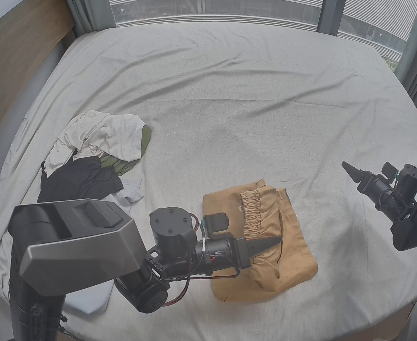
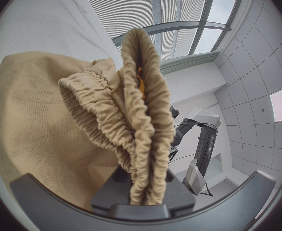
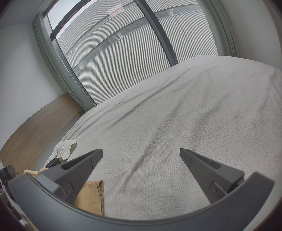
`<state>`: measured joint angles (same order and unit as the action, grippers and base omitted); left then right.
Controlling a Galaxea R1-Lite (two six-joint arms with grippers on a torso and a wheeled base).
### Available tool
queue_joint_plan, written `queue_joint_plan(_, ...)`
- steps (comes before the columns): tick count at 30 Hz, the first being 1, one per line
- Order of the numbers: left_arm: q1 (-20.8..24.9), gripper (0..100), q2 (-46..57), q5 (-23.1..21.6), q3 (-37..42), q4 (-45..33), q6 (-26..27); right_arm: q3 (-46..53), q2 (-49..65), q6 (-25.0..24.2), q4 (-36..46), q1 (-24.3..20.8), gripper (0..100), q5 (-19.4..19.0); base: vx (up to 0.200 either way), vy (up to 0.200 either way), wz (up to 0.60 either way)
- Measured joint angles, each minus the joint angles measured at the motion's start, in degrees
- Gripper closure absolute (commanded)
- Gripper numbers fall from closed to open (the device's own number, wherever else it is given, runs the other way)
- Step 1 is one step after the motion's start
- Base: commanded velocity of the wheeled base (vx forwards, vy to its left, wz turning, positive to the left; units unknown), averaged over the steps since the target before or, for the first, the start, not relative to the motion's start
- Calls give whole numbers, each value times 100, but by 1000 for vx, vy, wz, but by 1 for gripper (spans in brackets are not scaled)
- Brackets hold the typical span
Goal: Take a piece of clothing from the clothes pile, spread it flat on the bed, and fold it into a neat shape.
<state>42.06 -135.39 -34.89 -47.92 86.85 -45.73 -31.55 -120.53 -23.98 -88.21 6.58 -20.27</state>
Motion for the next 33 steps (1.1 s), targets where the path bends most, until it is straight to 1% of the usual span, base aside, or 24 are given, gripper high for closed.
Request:
queue_joint_plan(13, -6, 100, -141, 7, -128, -2, 2, 18, 0, -2, -2, -41, 0, 2, 0, 0, 0)
queue_joint_plan(14, -6, 0, -146, 7, -128, -5, 2, 18, 0, -2, 0, -44, 0, 2, 0, 0, 0)
queue_joint_plan(33, 5, 0, -185, 22, -180, 6, 32, 27, 0, -2, 0, -44, 0, 5, 0, 0, 0)
